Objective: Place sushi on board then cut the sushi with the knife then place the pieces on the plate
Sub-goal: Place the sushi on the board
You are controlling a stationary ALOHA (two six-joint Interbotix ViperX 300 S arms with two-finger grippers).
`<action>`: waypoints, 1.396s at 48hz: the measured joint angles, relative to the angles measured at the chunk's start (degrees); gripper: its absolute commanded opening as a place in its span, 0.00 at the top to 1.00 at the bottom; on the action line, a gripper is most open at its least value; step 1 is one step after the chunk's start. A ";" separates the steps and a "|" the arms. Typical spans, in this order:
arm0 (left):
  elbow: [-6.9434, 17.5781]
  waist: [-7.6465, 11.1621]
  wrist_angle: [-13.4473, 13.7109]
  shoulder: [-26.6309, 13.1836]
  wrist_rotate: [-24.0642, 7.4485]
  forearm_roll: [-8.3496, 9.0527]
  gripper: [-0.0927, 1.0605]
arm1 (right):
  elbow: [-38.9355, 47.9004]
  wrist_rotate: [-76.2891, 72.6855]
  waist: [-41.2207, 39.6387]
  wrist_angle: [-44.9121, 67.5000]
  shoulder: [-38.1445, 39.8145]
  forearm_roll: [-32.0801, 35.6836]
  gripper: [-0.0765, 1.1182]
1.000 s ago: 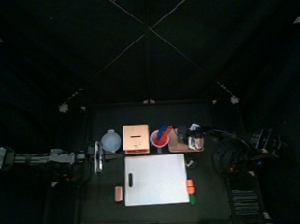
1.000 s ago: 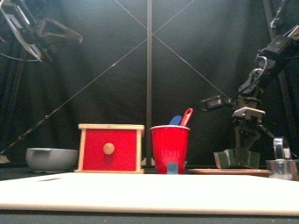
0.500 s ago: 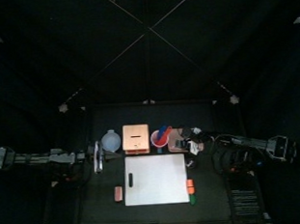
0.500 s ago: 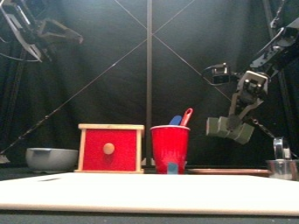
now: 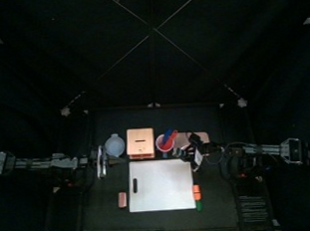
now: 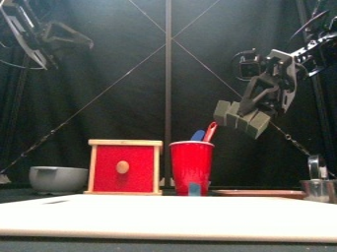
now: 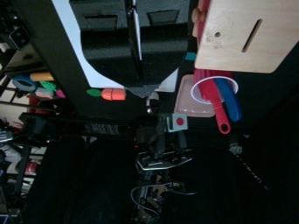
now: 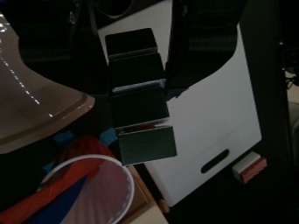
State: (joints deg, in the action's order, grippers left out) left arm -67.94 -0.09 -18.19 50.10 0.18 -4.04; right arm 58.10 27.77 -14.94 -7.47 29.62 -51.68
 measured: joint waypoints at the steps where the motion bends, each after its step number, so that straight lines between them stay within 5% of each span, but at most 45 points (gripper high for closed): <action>1: 0.00 0.00 0.00 0.00 0.00 0.00 0.94 | 0.00 0.00 0.62 1.14 -0.18 -1.14 0.44; 43: -0.18 0.09 0.26 0.00 0.00 0.00 0.94 | -1.23 0.35 23.38 30.50 -11.07 -35.60 0.44; 67: -0.35 0.09 0.26 0.00 0.00 0.00 0.94 | -12.30 0.44 34.72 43.07 -22.85 -52.03 0.44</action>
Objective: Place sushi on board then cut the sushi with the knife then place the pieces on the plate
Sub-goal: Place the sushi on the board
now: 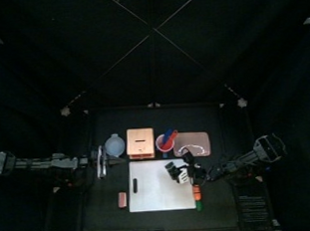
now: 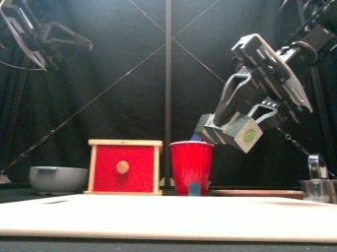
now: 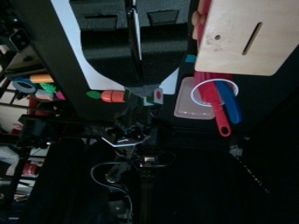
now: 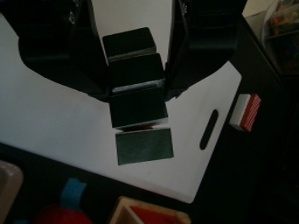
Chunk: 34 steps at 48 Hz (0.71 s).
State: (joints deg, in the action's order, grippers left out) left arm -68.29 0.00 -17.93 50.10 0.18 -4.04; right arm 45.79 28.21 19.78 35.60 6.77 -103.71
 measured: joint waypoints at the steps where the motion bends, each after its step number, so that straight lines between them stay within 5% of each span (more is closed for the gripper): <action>1: 0.00 0.00 0.09 0.00 0.00 0.00 0.94 | -0.44 0.09 0.09 0.26 -0.53 -0.44 0.44; 34: -0.62 0.18 2.11 0.09 0.00 0.09 0.94 | -20.65 0.09 3.60 12.13 -17.31 -19.07 0.44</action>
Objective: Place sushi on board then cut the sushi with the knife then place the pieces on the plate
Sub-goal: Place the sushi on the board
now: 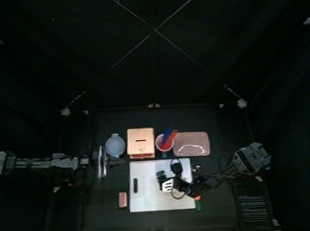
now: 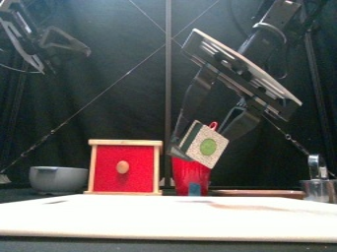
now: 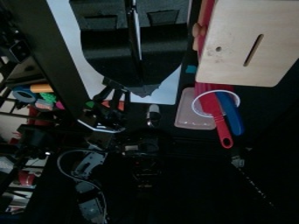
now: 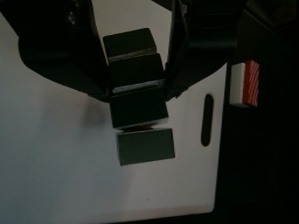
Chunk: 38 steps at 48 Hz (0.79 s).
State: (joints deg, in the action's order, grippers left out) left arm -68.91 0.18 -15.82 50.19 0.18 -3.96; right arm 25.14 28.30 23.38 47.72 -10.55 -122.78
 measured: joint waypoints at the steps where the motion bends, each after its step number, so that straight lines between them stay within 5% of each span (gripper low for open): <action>1: 0.00 0.00 0.09 -0.09 0.00 -0.09 0.94 | -0.79 0.09 0.18 0.97 -0.53 -0.97 0.44; 38: -0.09 0.09 2.81 -0.09 -0.09 -0.09 0.94 | -9.14 0.26 1.14 8.70 -8.53 -12.74 0.44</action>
